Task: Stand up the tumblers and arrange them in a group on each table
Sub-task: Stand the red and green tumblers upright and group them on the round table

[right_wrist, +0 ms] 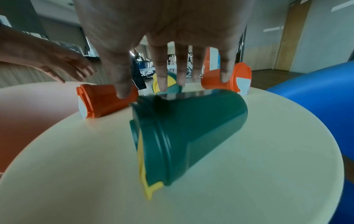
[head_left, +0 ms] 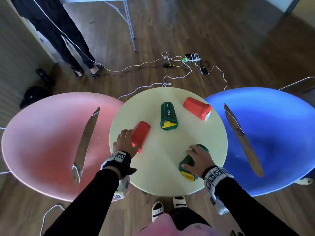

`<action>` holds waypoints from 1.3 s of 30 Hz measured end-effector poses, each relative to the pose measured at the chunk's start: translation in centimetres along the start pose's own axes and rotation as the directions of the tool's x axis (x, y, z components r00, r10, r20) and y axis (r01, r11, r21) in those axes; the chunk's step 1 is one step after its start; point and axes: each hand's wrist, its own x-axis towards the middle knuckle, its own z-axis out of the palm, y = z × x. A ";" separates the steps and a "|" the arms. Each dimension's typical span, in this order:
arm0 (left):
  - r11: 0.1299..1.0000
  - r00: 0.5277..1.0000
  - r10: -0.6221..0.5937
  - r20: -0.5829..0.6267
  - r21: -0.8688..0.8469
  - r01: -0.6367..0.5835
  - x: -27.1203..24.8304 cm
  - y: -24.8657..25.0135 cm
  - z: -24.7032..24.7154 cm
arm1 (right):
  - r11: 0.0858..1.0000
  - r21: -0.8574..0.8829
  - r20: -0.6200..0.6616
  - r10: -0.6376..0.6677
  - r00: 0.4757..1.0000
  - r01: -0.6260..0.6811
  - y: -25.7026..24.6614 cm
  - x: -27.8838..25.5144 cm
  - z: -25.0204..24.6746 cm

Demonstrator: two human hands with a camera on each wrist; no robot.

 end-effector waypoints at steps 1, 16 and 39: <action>1.000 0.999 -0.026 0.037 0.011 0.026 0.3 0.0 0.0 | 0.999 -0.031 0.035 0.021 0.999 -0.020 0.1 0.4 0.2; 0.975 0.947 -0.217 0.236 0.000 0.223 1.7 0.0 2.4 | 0.996 -0.003 0.151 0.086 0.985 -0.086 1.6 1.9 2.8; 0.981 0.989 -0.013 0.146 -0.189 0.041 -1.3 3.1 0.1 | 0.993 0.105 0.119 0.043 0.992 -0.055 2.0 0.7 3.1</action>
